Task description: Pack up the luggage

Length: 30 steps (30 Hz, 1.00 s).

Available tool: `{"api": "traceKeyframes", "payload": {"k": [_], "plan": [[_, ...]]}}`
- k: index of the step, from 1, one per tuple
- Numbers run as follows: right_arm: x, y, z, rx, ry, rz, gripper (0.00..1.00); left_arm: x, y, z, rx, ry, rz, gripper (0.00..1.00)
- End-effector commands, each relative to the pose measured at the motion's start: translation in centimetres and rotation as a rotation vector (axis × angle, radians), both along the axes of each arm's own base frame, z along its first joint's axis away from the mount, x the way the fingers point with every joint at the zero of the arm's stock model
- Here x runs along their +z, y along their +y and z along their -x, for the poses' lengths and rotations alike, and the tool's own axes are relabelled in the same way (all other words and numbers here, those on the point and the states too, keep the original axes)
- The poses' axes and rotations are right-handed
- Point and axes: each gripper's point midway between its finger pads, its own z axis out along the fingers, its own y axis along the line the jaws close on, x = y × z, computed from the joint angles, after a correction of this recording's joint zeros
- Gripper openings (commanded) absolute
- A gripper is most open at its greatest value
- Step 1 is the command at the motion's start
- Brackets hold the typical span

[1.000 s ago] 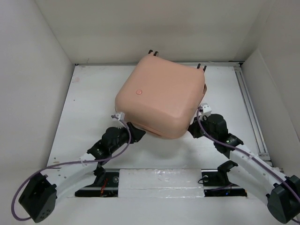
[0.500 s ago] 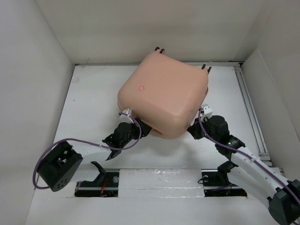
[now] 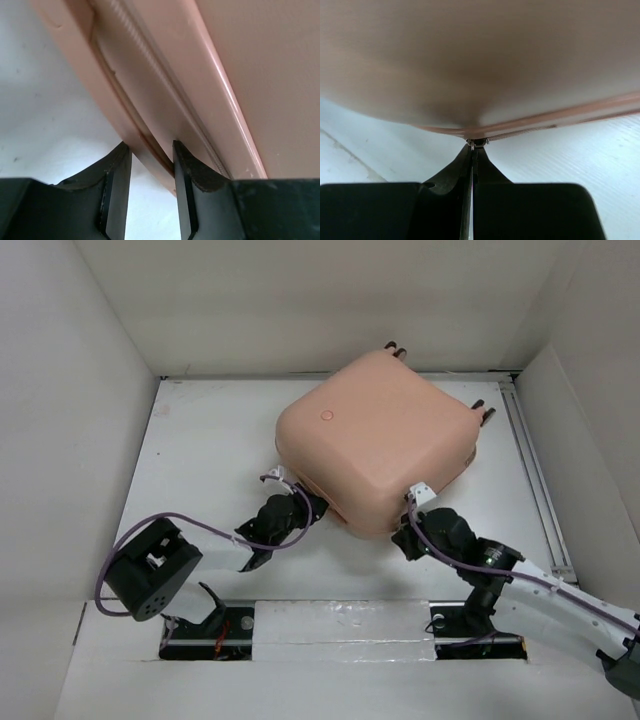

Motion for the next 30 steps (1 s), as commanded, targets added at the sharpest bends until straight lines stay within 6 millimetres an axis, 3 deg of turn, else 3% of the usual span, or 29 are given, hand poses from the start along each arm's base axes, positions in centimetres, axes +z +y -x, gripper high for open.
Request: {"api": "traceKeyframes", "payload": {"k": [1, 3, 4, 8, 12, 17, 20, 22, 24, 25, 27, 30], "plan": [[5.5, 6.1, 4.5, 0.255, 0.038, -0.218, 0.00, 4.7, -3.7, -1.6, -0.028, -0.143, 0.082, 0.00], [5.6, 7.1, 5.0, 0.289, 0.042, -0.218, 0.00, 4.4, -3.9, -1.7, -0.024, -0.135, 0.092, 0.00], [6.7, 7.2, 4.4, 0.261, 0.008, -0.227, 0.00, 4.0, -3.9, -1.7, -0.021, -0.124, 0.095, 0.00], [6.8, 4.9, 0.8, 0.104, -0.101, -0.140, 0.00, 4.1, -4.0, -1.9, -0.012, -0.133, 0.101, 0.00], [8.1, 4.0, -1.1, 0.124, -0.137, -0.202, 0.00, 4.1, -3.8, -2.1, -0.003, -0.140, 0.091, 0.00], [7.8, 3.2, -4.6, 0.137, -0.166, -0.175, 0.00, 3.8, -4.2, -1.7, -0.038, -0.137, 0.087, 0.00], [10.1, 4.5, -5.6, 0.204, -0.192, -0.229, 0.00, 3.1, -4.9, -1.2, -0.061, -0.130, 0.103, 0.00], [11.7, 6.6, -3.9, 0.305, -0.189, -0.288, 0.00, 2.2, -5.8, -0.1, -0.092, -0.109, 0.096, 0.00], [11.4, 8.5, -1.8, 0.358, -0.151, -0.314, 0.00, 2.1, -6.0, 0.0, -0.081, -0.094, 0.116, 0.00], [10.9, 9.7, 0.4, 0.413, -0.140, -0.304, 0.00, 2.1, -6.0, 0.0, -0.081, -0.094, 0.116, 0.00], [9.7, 9.9, 2.9, 0.454, -0.092, -0.274, 0.00, 3.0, -6.5, -0.4, -0.081, -0.108, 0.132, 0.00], [8.9, 10.0, 6.6, 0.533, -0.032, -0.256, 0.00, 2.8, -5.6, -1.7, -0.040, -0.092, 0.125, 0.00]]}}
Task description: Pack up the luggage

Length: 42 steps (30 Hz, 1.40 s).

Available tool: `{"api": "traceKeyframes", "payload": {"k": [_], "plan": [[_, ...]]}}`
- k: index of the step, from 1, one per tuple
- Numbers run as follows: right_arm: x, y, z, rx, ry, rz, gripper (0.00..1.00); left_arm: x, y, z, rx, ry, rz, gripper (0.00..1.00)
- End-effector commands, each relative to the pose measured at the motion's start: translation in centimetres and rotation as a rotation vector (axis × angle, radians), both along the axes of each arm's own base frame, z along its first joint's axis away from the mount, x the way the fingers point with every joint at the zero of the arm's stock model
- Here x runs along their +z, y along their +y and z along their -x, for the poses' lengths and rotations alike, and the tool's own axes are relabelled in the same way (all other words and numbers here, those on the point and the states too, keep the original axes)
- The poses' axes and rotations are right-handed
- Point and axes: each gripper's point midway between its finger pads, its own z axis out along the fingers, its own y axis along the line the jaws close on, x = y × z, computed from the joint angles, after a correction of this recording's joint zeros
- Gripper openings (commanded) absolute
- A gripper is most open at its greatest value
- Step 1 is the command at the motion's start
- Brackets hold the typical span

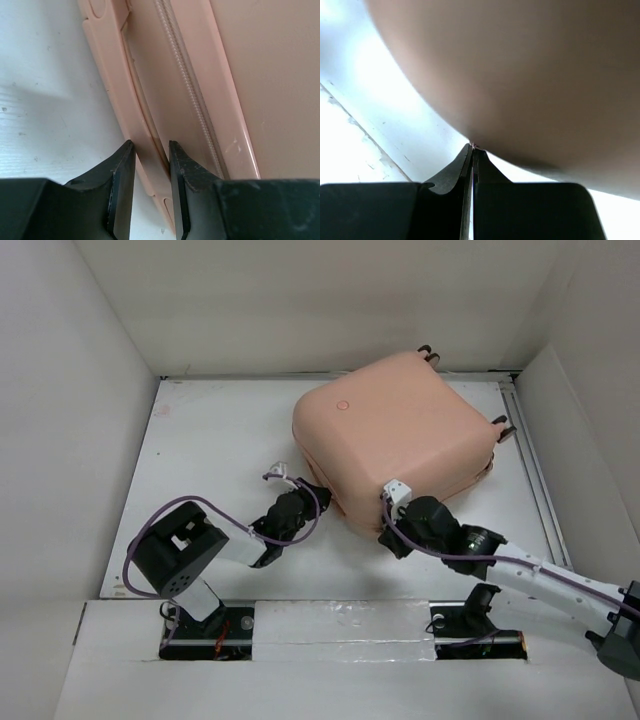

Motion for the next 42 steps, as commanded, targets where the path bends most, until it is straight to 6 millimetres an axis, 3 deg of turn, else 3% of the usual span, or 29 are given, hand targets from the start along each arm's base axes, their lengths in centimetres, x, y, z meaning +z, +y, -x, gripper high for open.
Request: {"api": "traceKeyframes", "payload": {"k": [1, 4, 7, 9, 10, 12, 14, 16, 18, 19, 20, 21, 24, 28, 30, 31, 32, 34, 35, 36, 37, 39, 40, 41, 42], "plan": [[7.8, 6.0, 6.5, 0.324, -0.005, -0.304, 0.00, 2.8, -4.5, 1.4, -0.175, -0.027, 0.087, 0.00], [8.3, 6.4, 7.6, 0.364, -0.013, -0.322, 0.00, 3.0, -4.6, 1.2, -0.161, -0.017, 0.103, 0.00], [9.6, 7.7, 5.2, 0.296, -0.078, -0.350, 0.00, 3.6, -5.6, 1.6, -0.159, -0.026, 0.111, 0.00], [13.3, 10.0, 2.9, 0.241, -0.145, -0.463, 0.00, 3.9, -6.3, 2.1, -0.168, -0.023, 0.118, 0.00], [12.3, 11.5, 1.9, 0.230, -0.134, -0.439, 0.00, 3.5, -6.6, 2.5, -0.176, -0.011, 0.118, 0.00], [15.5, 14.3, 1.9, 0.256, -0.151, -0.534, 0.00, 3.1, -6.4, 2.6, -0.173, 0.001, 0.119, 0.00], [15.1, 15.6, 2.5, 0.315, -0.153, -0.487, 0.00, 2.9, -5.8, 2.7, -0.153, 0.010, 0.115, 0.00], [14.1, 15.1, 1.7, 0.266, -0.170, -0.437, 0.00, 3.3, -4.3, 2.4, -0.115, 0.003, 0.113, 0.00], [13.8, 12.9, 1.5, 0.207, -0.189, -0.397, 0.05, 3.1, -2.9, 2.2, -0.088, -0.001, 0.095, 0.00], [13.8, 11.4, 0.1, 0.158, -0.206, -0.380, 0.09, 3.5, -1.9, 1.7, -0.060, -0.015, 0.088, 0.00], [13.7, 10.4, 0.0, 0.147, -0.202, -0.375, 0.17, 3.6, -1.7, 1.6, -0.054, -0.024, 0.077, 0.00], [15.3, 9.0, -0.1, 0.139, -0.235, -0.400, 0.34, 3.2, -1.4, 1.9, -0.053, -0.015, 0.066, 0.00], [15.5, 5.2, -2.2, 0.029, -0.248, -0.375, 0.55, 3.0, -0.8, 1.7, -0.038, -0.017, 0.048, 0.00], [17.4, 0.9, -4.7, -0.109, -0.298, -0.385, 0.62, 2.6, -0.7, 2.0, -0.047, -0.008, 0.042, 0.00], [18.1, -1.9, -7.4, -0.249, -0.337, -0.363, 0.62, 2.2, -0.3, 2.1, -0.041, -0.005, 0.013, 0.00], [18.8, -3.0, -8.3, -0.297, -0.358, -0.364, 0.59, 1.9, 0.1, 2.1, -0.029, 0.015, -0.015, 0.00], [18.2, -3.6, -9.5, -0.336, -0.347, -0.339, 0.56, 2.1, 0.3, 2.0, -0.021, 0.013, -0.030, 0.00], [19.1, -6.7, -12.3, -0.467, -0.384, -0.310, 0.53, 3.0, 0.6, 1.9, -0.018, -0.010, -0.052, 0.23], [19.8, -9.8, -14.5, -0.588, -0.417, -0.276, 0.32, 3.1, 1.3, 1.8, 0.003, -0.008, -0.097, 0.45], [19.7, -10.0, -15.1, -0.612, -0.424, -0.268, 0.31, 3.5, 1.3, 1.5, 0.013, -0.016, -0.092, 0.56], [20.8, -13.0, -16.6, -0.716, -0.463, -0.260, 0.24, 3.9, 1.5, 1.7, 0.010, -0.022, -0.099, 0.61], [20.3, -16.0, -19.6, -0.824, -0.462, -0.233, 0.02, 4.4, 2.2, 0.8, 0.035, -0.023, -0.130, 0.66], [21.6, -18.5, -21.1, -0.863, -0.471, -0.251, 0.00, 4.4, 2.7, 0.3, 0.041, -0.018, -0.145, 0.66], [21.4, -19.6, -22.3, -0.883, -0.458, -0.257, 0.00, 3.8, 2.9, 0.0, 0.037, 0.008, -0.162, 0.66], [19.8, -20.5, -24.4, -0.894, -0.415, -0.238, 0.00, 3.6, 2.9, -0.4, 0.030, 0.012, -0.169, 0.66]]}}
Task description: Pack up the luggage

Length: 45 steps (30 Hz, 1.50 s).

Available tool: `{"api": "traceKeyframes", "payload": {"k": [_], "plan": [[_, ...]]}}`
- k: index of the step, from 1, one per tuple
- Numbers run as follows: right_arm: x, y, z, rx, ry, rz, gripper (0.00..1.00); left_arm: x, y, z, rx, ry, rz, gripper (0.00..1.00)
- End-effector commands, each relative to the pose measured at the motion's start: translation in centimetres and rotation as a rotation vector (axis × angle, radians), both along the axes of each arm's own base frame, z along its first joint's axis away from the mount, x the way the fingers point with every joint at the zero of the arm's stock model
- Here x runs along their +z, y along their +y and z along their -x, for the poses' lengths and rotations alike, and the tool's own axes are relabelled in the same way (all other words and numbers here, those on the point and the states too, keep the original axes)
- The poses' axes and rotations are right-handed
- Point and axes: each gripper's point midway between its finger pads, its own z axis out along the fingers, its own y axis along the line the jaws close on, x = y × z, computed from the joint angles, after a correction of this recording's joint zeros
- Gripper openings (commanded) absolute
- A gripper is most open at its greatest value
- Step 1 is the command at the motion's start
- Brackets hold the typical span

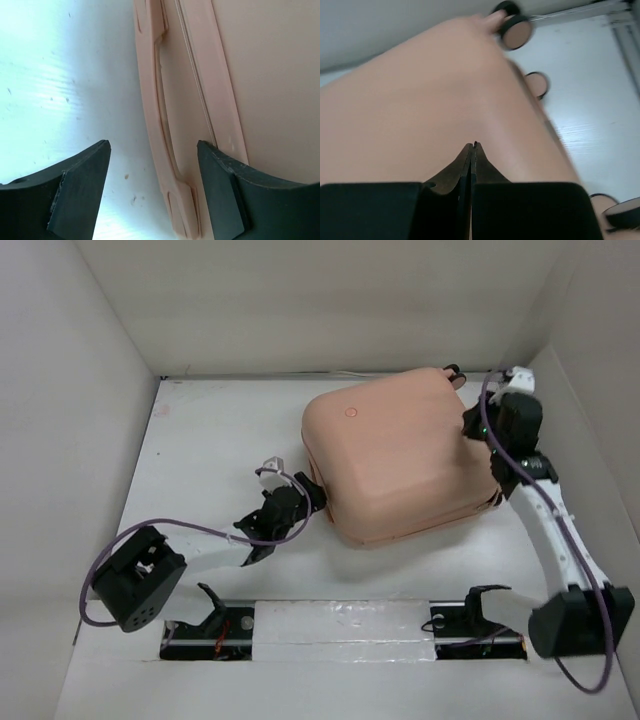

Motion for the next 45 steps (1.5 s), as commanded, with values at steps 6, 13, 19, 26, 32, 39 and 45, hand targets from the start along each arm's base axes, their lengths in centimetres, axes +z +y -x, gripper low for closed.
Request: {"api": "traceKeyframes", "payload": {"k": [6, 13, 19, 26, 32, 39, 45], "plan": [[3.4, -9.9, -11.5, -0.204, -0.026, -0.040, 0.22, 1.4, -2.1, -2.6, -0.098, -0.024, 0.025, 0.63], [-5.0, -8.7, -16.1, -0.100, 0.200, -0.054, 0.41, 0.1, -3.8, -3.5, -0.153, -0.001, -0.013, 0.38], [-10.7, -2.6, -17.6, 0.131, 0.361, -0.053, 0.43, -0.6, -3.7, -3.4, -0.157, 0.008, -0.030, 0.00], [-11.8, 8.3, -19.3, 0.448, 0.391, -0.034, 0.37, 0.7, -1.7, 0.0, -0.139, -0.053, 0.013, 0.00], [-8.9, 18.1, -20.6, 0.697, 0.319, -0.028, 0.38, -0.6, -2.1, 4.5, -0.160, -0.019, 0.049, 0.00], [-1.3, 27.7, -17.0, 0.993, 0.082, -0.078, 0.45, 0.5, -5.2, 7.9, -0.223, -0.011, 0.109, 0.00], [9.8, 27.1, -12.3, 1.012, -0.164, -0.066, 0.55, 1.2, -8.0, 8.0, -0.226, -0.023, 0.100, 0.00]]}}
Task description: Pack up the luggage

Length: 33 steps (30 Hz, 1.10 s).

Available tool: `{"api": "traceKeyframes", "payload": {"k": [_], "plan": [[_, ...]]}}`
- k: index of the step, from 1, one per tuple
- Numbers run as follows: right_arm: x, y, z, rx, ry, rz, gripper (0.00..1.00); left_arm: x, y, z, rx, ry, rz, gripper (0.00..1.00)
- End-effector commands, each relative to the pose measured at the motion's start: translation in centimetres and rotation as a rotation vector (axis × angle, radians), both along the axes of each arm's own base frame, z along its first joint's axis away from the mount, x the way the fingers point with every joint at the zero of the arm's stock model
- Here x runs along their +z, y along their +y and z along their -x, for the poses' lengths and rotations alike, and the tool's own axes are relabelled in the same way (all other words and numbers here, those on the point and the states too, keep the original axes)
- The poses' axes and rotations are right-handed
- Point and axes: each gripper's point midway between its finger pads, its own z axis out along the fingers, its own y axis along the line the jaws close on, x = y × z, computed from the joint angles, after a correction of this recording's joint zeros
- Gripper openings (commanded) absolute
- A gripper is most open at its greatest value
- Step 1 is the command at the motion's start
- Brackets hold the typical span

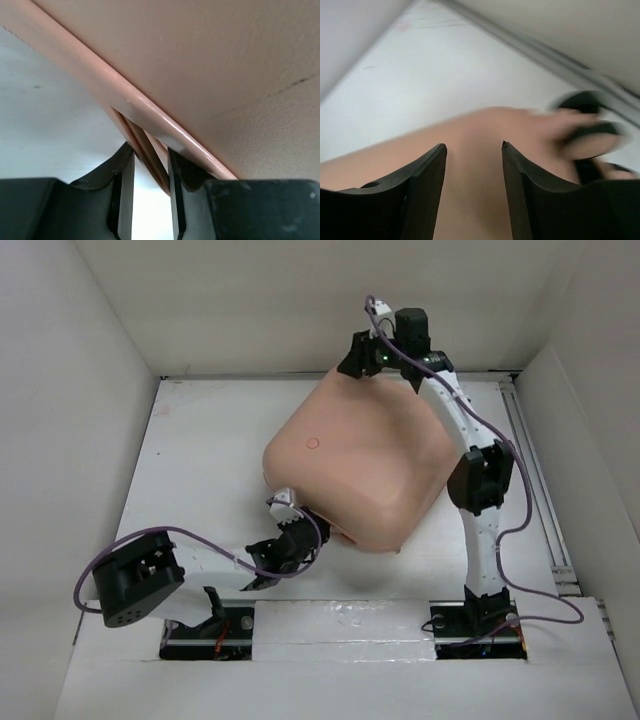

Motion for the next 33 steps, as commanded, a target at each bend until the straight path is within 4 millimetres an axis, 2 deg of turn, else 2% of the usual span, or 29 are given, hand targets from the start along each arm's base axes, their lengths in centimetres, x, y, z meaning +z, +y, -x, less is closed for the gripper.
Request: {"api": "traceKeyframes", "payload": {"k": [1, 3, 4, 5, 6, 7, 8, 9, 10, 11, 12, 13, 14, 15, 16, 17, 18, 19, 20, 21, 22, 24, 25, 27, 28, 29, 31, 32, 33], "plan": [[13.6, 4.5, 8.8, 0.235, -0.237, -0.154, 0.55, 4.2, -6.5, 1.0, -0.190, -0.039, 0.114, 0.00], [16.1, 2.3, 10.2, 0.226, -0.271, -0.163, 0.56, 4.4, -7.2, 0.7, -0.195, -0.045, 0.104, 0.00], [19.6, 0.9, 12.5, 0.218, -0.334, -0.175, 0.58, 5.2, -7.8, 0.2, -0.188, -0.064, 0.109, 0.00], [21.0, 0.0, 13.9, 0.219, -0.366, -0.181, 0.58, 5.3, -8.0, 0.1, -0.188, -0.065, 0.110, 0.00], [18.4, -0.8, 14.2, 0.196, -0.305, -0.165, 0.58, 5.3, -8.0, 0.1, -0.191, -0.069, 0.102, 0.00], [21.7, -2.6, 18.1, 0.179, -0.397, -0.172, 0.55, 6.2, -8.6, -0.2, -0.190, -0.086, 0.133, 0.00], [22.3, -3.4, 19.6, 0.159, -0.459, -0.183, 0.51, 6.5, -8.7, -0.3, -0.193, -0.097, 0.137, 0.00], [21.7, -4.3, 20.7, 0.086, -0.469, -0.179, 0.46, 6.5, -8.9, -0.4, -0.193, -0.097, 0.137, 0.00], [15.4, -4.7, 21.4, 0.036, -0.350, -0.146, 0.38, 6.2, -9.1, -0.4, -0.193, -0.097, 0.137, 0.00], [17.8, -6.4, 26.3, -0.008, -0.427, -0.198, 0.29, 6.5, -9.2, -1.0, -0.188, -0.101, 0.148, 0.00], [17.3, -6.7, 28.2, -0.040, -0.461, -0.233, 0.28, 6.6, -9.8, -0.9, -0.203, -0.097, 0.154, 0.00], [10.6, -6.8, 28.9, -0.124, -0.352, -0.209, 0.25, 5.7, -9.3, -1.7, -0.188, -0.084, 0.136, 0.00], [11.4, -8.8, 31.9, -0.192, -0.394, -0.274, 0.17, 6.4, -9.6, -2.1, -0.191, -0.092, 0.157, 0.00], [8.6, -10.1, 32.6, -0.287, -0.294, -0.298, 0.17, 6.6, -9.7, -2.1, -0.191, -0.097, 0.164, 0.00], [6.0, -13.4, 32.0, -0.500, -0.243, -0.285, 0.17, 6.8, -9.6, -2.4, -0.195, -0.104, 0.165, 0.00], [0.0, -17.3, 32.6, -0.704, -0.132, -0.251, 0.22, 7.0, -9.7, -2.4, -0.200, -0.116, 0.162, 0.00], [1.2, -17.7, 33.3, -0.705, -0.157, -0.301, 0.27, 7.0, -9.7, -2.4, -0.200, -0.116, 0.162, 0.00], [-0.4, -19.5, 33.4, -0.793, -0.141, -0.272, 0.30, 7.0, -9.8, -2.3, -0.208, -0.114, 0.164, 0.00], [-1.1, -21.5, 33.2, -0.874, -0.145, -0.256, 0.31, 7.0, -9.8, -2.3, -0.208, -0.114, 0.164, 0.00], [-1.4, -22.6, 33.0, -0.924, -0.144, -0.242, 0.28, 7.0, -9.9, -2.1, -0.220, -0.110, 0.167, 0.00], [-2.6, -23.3, 32.4, -0.971, -0.091, -0.198, 0.25, 6.4, -9.7, -2.0, -0.220, -0.103, 0.156, 0.00], [-1.9, -26.4, 31.1, -1.110, -0.090, -0.169, 0.17, 6.5, -9.2, -1.7, -0.220, -0.105, 0.159, 0.00], [-3.4, -27.1, 30.1, -1.154, -0.036, -0.126, 0.14, 5.7, -8.7, -1.5, -0.220, -0.094, 0.142, 0.00], [-3.7, -29.4, 28.2, -1.231, -0.034, -0.138, 0.14, 6.3, -8.2, -1.4, -0.211, -0.107, 0.156, 0.00], [-5.3, -30.0, 26.8, -1.245, 0.016, -0.124, 0.14, 6.9, -8.2, -1.4, -0.211, -0.117, 0.171, 0.00], [-5.3, -30.6, 25.5, -1.247, 0.013, -0.157, 0.13, 6.8, -7.8, -1.4, -0.201, -0.118, 0.167, 0.00], [-8.0, -31.6, 24.2, -1.218, 0.088, -0.171, 0.13, 6.9, -7.5, -1.3, -0.204, -0.126, 0.164, 0.00], [-10.0, -31.8, 23.3, -1.211, 0.137, -0.157, 0.13, 7.1, -7.3, -1.2, -0.204, -0.129, 0.169, 0.00], [-9.4, -30.5, 21.8, -1.093, 0.111, -0.194, 0.13, 7.1, -7.3, -1.2, -0.204, -0.129, 0.169, 0.00]]}}
